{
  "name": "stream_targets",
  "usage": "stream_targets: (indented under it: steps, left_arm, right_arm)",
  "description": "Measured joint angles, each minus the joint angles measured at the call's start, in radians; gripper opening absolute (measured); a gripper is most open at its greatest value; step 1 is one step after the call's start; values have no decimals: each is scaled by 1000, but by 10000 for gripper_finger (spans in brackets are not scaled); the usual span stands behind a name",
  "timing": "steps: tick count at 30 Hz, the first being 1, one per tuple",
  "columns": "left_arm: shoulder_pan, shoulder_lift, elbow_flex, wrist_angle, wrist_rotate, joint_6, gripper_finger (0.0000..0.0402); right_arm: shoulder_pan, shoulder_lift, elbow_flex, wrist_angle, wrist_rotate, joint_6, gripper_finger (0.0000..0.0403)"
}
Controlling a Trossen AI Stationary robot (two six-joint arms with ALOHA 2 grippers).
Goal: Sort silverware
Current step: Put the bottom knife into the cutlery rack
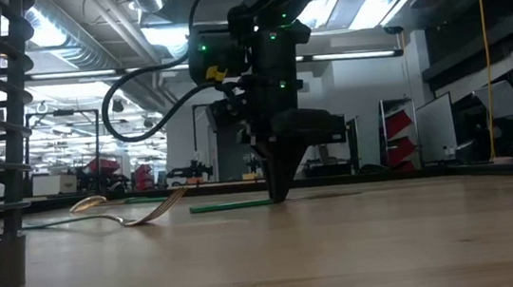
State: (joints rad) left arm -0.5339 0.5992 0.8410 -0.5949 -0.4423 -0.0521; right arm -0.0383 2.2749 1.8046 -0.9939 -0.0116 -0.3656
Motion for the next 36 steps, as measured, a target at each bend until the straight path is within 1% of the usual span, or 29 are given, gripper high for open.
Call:
stream_targets:
  steps: [6, 13, 15, 17, 23, 33, 36]
  left_arm:
    - [0, 0, 0, 0, 0, 0, 60]
    - [0, 0, 0, 0, 0, 0, 60]
    - [0, 0, 0, 0, 0, 0, 60]
    - [0, 0, 0, 0, 0, 0, 60]
    - [0, 0, 0, 0, 0, 0, 60]
    - [0, 0, 0, 0, 0, 0, 60]
    - [0, 0, 0, 0, 0, 0, 60]
  right_arm:
    - [0, 0, 0, -3, 0, 3, 68]
    - [0, -1, 0, -1, 1, 29, 129]
    - [0, -2, 0, 2, 1, 29, 139]
    - [-1, -2, 0, 2, 1, 29, 141]
    - [-1, 32, 6, -2, 0, 24, 111]
    - [0, 44, 5, -13, -7, 20, 32]
    - [0, 45, 4, -12, -5, 19, 18]
